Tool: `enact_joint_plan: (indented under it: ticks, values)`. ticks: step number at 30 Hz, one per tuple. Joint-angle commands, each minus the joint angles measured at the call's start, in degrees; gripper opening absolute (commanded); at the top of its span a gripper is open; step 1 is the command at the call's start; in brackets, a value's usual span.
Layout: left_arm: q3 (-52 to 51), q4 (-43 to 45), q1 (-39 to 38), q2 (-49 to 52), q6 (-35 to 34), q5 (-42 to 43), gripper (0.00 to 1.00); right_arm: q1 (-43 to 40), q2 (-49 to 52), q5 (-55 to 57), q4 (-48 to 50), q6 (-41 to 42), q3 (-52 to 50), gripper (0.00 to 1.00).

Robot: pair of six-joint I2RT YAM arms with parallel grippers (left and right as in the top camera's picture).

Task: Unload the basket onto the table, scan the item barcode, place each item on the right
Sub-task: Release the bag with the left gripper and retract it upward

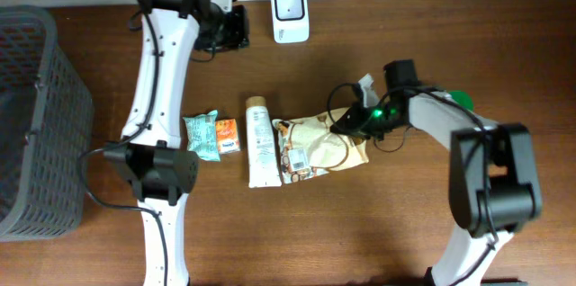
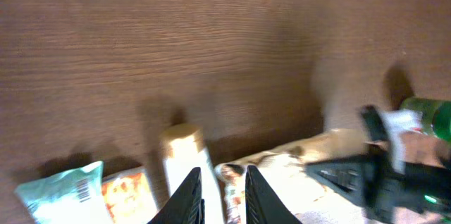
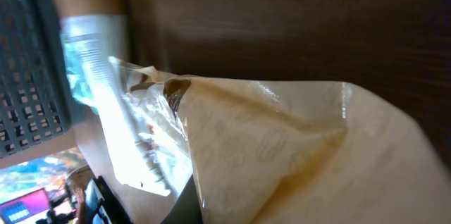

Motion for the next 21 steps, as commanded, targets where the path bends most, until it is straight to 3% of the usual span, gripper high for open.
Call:
enact_joint_plan:
  ticks: [1,7,9,13,21]
  values:
    - [0.59,-0.63,2.78,-1.01,0.94,-2.91,0.34,-2.21,-8.07,-4.28,-1.31,-2.43,0.13,0.04]
    - [0.57,-2.08,5.81,-1.01,0.94,-6.21,0.7,-10.49,-17.16,-11.17,-5.75,-0.55,0.59,0.04]
    - [0.57,-2.21,5.84,-1.01,0.94,-8.92,0.99,-13.35,-19.74,-12.22,-8.41,3.76,0.72,0.04]
    - [0.57,-2.25,5.84,-1.01,0.94,-11.87,0.99,-17.07,-23.56,-13.38,-12.35,8.55,0.74,0.04]
    - [0.57,-2.23,5.84,-1.01,0.94,-11.87,0.99,-24.72,-27.08,-33.48,-14.14,14.1,2.73,0.04]
